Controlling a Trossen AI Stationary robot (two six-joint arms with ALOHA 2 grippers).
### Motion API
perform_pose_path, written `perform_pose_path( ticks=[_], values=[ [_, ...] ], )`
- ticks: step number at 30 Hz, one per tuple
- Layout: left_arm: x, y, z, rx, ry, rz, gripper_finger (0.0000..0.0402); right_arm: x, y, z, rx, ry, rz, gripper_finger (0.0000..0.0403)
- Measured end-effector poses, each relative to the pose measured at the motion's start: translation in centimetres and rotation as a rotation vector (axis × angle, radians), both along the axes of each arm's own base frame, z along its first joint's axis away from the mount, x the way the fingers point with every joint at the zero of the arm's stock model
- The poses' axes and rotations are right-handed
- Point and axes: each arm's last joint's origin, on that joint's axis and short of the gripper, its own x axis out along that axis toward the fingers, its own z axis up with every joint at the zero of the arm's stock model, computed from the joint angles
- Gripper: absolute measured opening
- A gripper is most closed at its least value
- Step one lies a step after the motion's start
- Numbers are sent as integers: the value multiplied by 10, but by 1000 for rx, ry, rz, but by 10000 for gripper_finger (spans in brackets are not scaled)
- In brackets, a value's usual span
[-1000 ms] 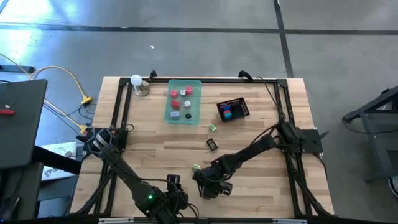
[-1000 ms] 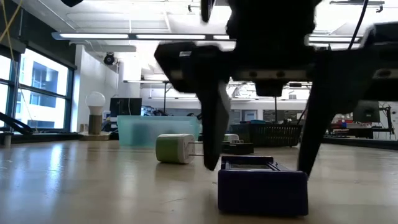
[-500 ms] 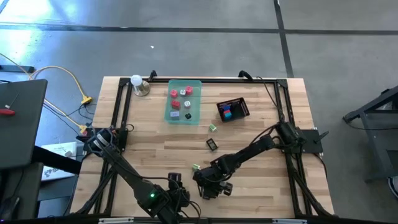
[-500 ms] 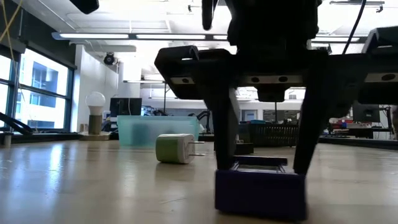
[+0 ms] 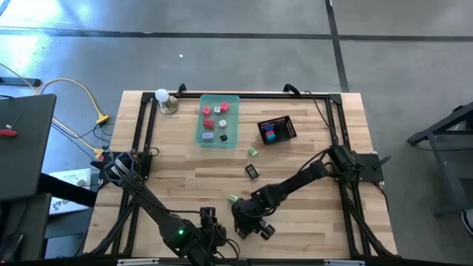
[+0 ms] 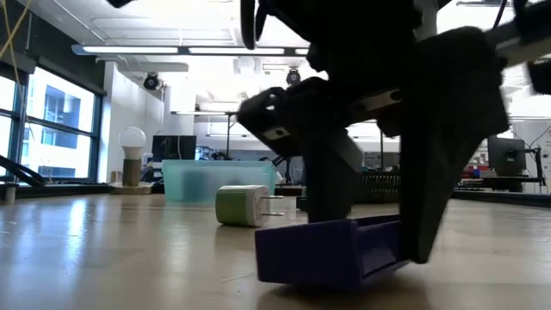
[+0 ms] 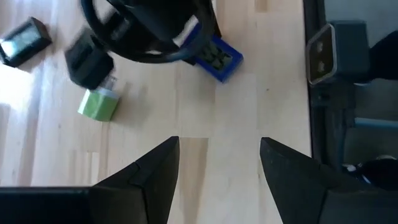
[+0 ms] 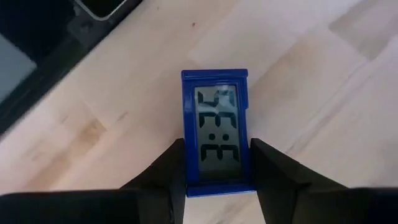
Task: Pick & Place Office items
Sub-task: Put the dark blue digital clock into the black bin
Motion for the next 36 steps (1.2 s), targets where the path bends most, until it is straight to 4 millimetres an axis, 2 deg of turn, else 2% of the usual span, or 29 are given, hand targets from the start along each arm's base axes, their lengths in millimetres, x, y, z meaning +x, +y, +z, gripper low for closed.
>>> perform_pose_path(
  ticks=[7, 13, 16, 19, 24, 29, 36],
  values=[
    [-2, -2, -2, -33, 21, 22, 215, -15, 12, 18, -19, 54, -171, 132],
    [-6, 7, -8, -24, 144, 39, 215, -29, 12, 55, -41, 48, -374, 132],
    [-5, 6, -8, 29, 141, -44, 213, -40, 15, 70, -43, 56, -476, 132],
    [-5, 6, -7, 119, 125, -159, 207, -47, 28, 82, 20, 36, -530, 132],
    [4, -1, -3, 231, 20, -387, 193, -57, 55, 86, 133, 35, -588, 132],
    [13, -9, 4, 277, -102, -521, 175, -60, 80, 97, 271, -85, -651, 132],
    [19, -15, 11, 338, -199, -643, 170, -65, 92, 102, 360, -104, -749, 132]
  ],
)
